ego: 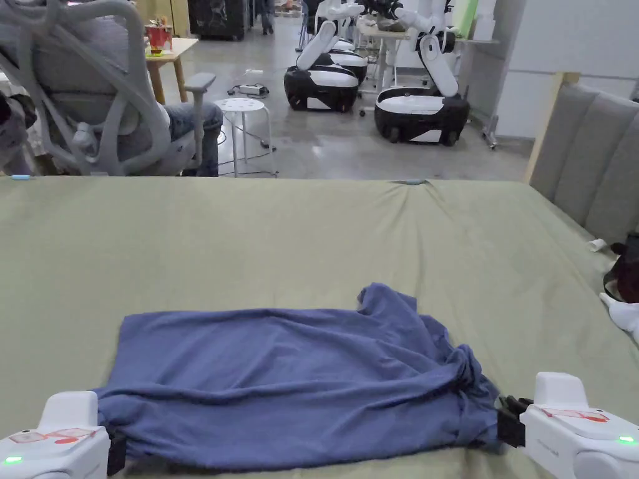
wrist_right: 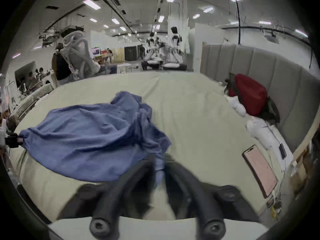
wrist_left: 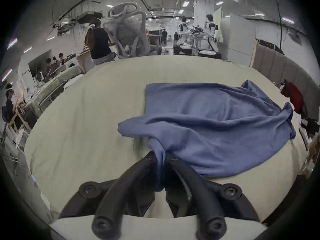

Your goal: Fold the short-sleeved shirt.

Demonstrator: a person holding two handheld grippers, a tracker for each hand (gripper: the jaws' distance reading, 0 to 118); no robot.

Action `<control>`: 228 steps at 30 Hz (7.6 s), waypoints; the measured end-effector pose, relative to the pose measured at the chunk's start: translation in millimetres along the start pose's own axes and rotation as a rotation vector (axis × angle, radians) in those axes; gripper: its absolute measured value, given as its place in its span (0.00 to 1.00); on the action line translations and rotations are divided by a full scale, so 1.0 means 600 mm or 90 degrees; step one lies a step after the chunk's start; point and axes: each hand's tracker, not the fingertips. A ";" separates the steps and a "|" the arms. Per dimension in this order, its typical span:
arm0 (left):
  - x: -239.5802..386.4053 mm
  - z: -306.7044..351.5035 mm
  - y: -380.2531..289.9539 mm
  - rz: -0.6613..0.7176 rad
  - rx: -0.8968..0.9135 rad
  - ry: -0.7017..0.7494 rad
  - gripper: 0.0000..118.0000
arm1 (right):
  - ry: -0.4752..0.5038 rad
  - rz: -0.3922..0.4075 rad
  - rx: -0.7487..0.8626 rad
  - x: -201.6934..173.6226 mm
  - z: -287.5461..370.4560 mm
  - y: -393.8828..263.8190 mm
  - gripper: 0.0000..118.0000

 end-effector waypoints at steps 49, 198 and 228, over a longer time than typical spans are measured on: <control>0.112 0.116 0.031 -0.113 0.183 0.030 0.00 | 0.080 0.139 0.135 -0.293 0.124 0.026 0.01; -0.276 0.000 -0.112 0.389 -0.046 -0.235 0.02 | 0.139 0.177 0.231 -0.465 0.193 -0.048 0.00; 0.208 0.104 -0.018 -0.075 0.024 -0.190 0.63 | 0.125 0.117 0.202 -0.210 0.186 -0.063 0.00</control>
